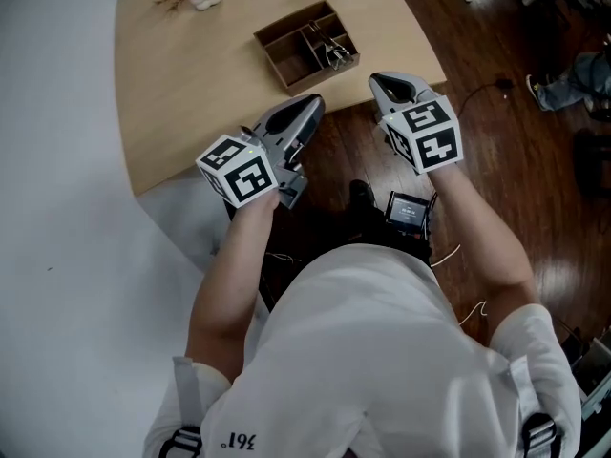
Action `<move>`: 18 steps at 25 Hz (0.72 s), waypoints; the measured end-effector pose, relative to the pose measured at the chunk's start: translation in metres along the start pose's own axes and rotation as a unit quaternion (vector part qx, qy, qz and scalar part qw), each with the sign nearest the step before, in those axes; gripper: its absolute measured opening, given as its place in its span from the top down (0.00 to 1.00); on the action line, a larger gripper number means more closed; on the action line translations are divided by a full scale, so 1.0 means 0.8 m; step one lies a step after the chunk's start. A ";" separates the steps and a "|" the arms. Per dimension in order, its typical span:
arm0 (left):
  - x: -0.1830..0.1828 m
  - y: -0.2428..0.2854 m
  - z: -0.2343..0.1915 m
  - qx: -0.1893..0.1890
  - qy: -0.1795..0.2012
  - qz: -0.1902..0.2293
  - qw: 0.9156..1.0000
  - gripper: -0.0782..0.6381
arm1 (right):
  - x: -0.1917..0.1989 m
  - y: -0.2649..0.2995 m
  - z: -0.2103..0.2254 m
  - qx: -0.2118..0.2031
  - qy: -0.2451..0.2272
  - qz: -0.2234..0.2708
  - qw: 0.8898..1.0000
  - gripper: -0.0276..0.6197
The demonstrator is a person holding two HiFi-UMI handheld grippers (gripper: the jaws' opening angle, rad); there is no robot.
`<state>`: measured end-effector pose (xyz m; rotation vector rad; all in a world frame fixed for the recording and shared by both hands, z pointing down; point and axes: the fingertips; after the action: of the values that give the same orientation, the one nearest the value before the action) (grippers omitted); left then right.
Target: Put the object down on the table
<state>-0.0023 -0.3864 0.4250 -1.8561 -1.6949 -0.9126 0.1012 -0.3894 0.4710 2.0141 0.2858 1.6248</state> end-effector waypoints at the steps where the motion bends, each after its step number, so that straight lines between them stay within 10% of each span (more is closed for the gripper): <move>1: 0.000 -0.002 0.005 0.004 0.003 -0.001 1.000 0.89 | -0.002 -0.004 -0.001 0.000 0.002 0.002 1.000 0.95; 18: 0.012 -0.042 0.075 0.036 0.011 -0.007 0.999 0.89 | -0.002 -0.074 -0.024 0.006 0.030 0.020 0.999 0.95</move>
<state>-0.0258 -0.3320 0.3886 -1.7838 -1.7060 -0.8634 0.0917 -0.3357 0.4412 1.9934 0.2781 1.7153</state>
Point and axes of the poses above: the fingertips, and each gripper's own axes: y forward along the fingers, z to its right, x out of its underside, and after that the axes turned 8 degrees about -y, right-handed
